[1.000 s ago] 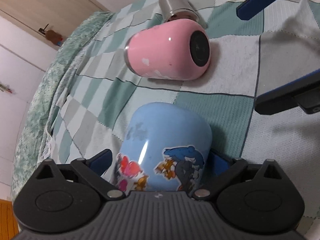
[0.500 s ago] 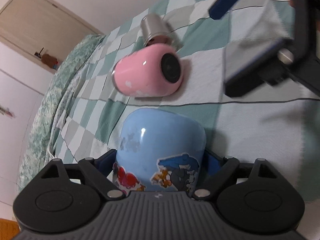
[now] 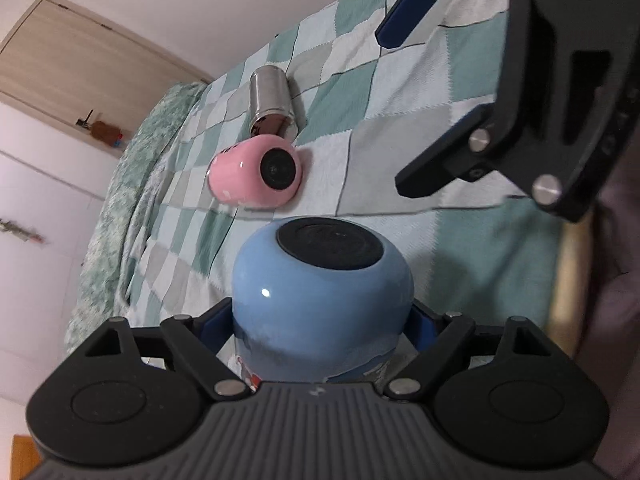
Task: Flip cup upright
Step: 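Lift the blue tumbler with the left tool while the right tool approaches it, then grasp the blue tumbler with the right tool while the left tool releases it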
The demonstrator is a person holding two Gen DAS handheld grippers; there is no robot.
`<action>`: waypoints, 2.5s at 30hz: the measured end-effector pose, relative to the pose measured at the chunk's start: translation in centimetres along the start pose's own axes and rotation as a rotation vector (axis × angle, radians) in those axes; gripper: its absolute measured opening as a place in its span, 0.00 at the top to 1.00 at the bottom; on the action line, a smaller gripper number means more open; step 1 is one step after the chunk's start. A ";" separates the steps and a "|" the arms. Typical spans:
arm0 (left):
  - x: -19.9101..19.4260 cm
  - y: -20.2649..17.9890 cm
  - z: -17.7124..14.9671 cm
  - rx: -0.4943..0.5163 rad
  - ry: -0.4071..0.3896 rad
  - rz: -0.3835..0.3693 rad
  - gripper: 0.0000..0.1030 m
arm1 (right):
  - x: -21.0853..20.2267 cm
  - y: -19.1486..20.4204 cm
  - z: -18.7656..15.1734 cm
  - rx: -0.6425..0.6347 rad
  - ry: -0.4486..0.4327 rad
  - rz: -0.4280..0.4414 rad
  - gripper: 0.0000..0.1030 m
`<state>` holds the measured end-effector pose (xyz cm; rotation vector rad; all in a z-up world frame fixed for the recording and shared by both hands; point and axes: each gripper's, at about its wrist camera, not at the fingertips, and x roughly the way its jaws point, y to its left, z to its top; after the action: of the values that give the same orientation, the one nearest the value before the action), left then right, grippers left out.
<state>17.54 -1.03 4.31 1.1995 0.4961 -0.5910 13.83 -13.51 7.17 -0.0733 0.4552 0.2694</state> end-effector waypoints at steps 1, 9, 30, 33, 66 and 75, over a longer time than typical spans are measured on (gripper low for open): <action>-0.6 -0.4 0.0 0.003 0.012 0.012 0.16 | -0.4 0.1 -0.1 -0.005 -0.002 0.008 0.00; -1.5 -3.3 1.1 -0.048 0.106 0.027 0.16 | -2.6 -0.1 -1.6 -0.026 -0.006 0.061 0.00; -5.3 -2.7 -1.3 -0.379 -0.030 0.170 0.00 | -3.8 -1.7 -1.3 -0.110 0.003 0.108 0.00; -7.7 -2.2 -4.4 -0.606 -0.046 0.184 0.00 | -3.4 -0.3 0.2 -0.245 -0.001 0.167 0.00; -6.9 -2.4 -15.7 -1.050 -0.123 0.158 0.00 | 10.6 12.5 5.9 -0.698 0.780 0.331 0.14; -6.6 -0.9 -16.0 -1.041 -0.122 0.165 0.00 | 11.0 5.0 6.0 0.111 0.850 0.175 0.16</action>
<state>11.25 15.12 3.21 0.2052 0.4943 -0.1891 24.48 -5.32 7.66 -0.0358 1.3246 0.3796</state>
